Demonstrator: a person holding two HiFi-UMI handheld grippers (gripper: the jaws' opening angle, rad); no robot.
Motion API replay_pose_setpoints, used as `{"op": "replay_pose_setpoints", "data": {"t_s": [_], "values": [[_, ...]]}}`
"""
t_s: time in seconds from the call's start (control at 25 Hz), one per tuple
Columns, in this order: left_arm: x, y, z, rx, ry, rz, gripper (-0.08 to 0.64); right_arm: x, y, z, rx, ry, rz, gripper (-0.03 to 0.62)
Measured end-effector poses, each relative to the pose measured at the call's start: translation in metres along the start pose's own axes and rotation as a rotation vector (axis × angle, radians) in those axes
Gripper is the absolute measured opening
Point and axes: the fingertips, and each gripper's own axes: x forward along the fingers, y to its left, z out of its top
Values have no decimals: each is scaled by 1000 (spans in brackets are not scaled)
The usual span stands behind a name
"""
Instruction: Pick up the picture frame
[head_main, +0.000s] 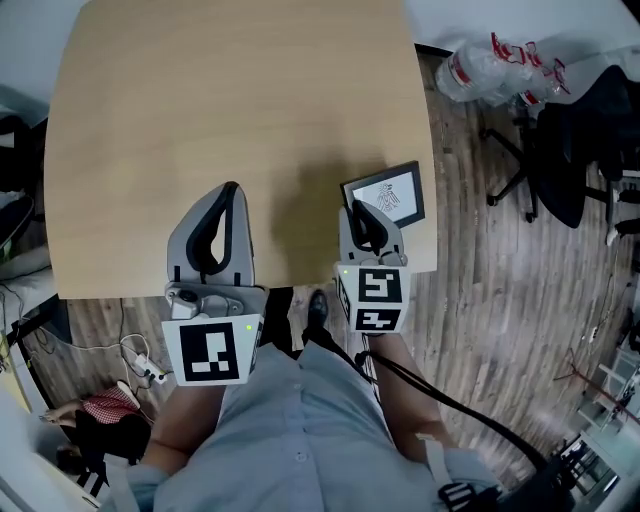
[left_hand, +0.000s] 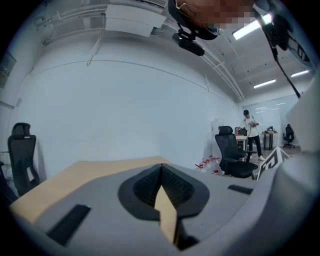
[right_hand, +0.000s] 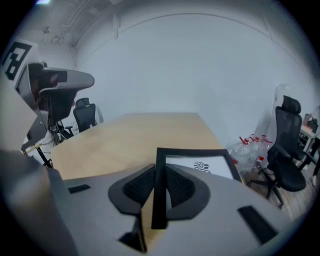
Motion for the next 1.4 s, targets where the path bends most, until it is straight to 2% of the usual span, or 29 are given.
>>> {"op": "replay_pose_setpoints", "data": {"t_s": [0.32,0.6,0.8,0.88,1.04,1.32,1.4], "values": [[-32,-23,36,19,-126,10,2,-57,6,93,-32,-320,43,63],[-52,-65,68,13,-224,9,2,-143,-7,163,-80,-570,78,63],[-78,-56,88,25,-290,19,2,-198,15,199,-142,-725,76,63],[-84,-55,94,40,-316,21,2,-207,19,204,-158,-759,71,63],[-87,-55,103,137,-355,13,2,-208,19,204,-165,-767,64,63],[-86,-54,111,111,-343,14,2,-206,17,202,-162,-739,56,63],[-87,-54,111,133,-347,13,2,-206,17,201,-159,-740,54,63]]}}
